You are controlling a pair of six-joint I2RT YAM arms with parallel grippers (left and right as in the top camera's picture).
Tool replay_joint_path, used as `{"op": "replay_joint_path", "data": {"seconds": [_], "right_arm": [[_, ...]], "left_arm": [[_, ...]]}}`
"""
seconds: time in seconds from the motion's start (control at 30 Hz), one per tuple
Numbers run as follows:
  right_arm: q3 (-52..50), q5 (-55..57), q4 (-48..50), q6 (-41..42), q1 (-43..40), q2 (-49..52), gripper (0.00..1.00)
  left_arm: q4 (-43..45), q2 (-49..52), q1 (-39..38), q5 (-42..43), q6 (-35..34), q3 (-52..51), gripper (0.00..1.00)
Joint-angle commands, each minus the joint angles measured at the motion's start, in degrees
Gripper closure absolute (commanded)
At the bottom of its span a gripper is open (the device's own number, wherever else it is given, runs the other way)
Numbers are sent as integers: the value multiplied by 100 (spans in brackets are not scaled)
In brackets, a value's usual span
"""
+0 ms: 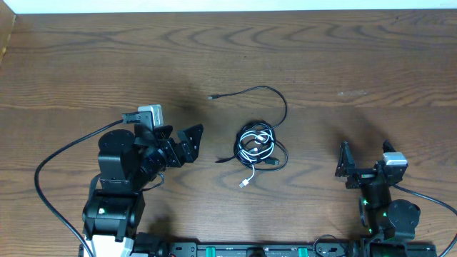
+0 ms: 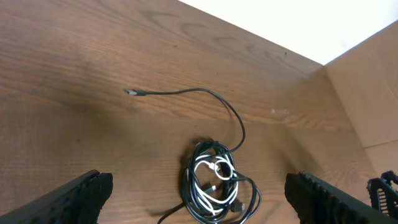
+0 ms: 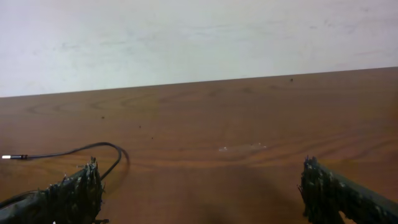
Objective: Untangle cables
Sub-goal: 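Move the left gripper forward over the black and white cable bundle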
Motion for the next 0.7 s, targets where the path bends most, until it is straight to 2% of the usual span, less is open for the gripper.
{"op": "replay_joint_path", "data": {"seconds": [0.0,0.2,0.67], "right_arm": [[-9,24,-24,63,-13,-11,1],[-9,24,-22,63,-13,-11,1],[-9,24,-24,63,-13,-11,1]], "left_arm": [[-85,7,31,94,-42,315,5],[-396,22,31,68,229,730,5],[-439,24,31,31,275,994,5]]}}
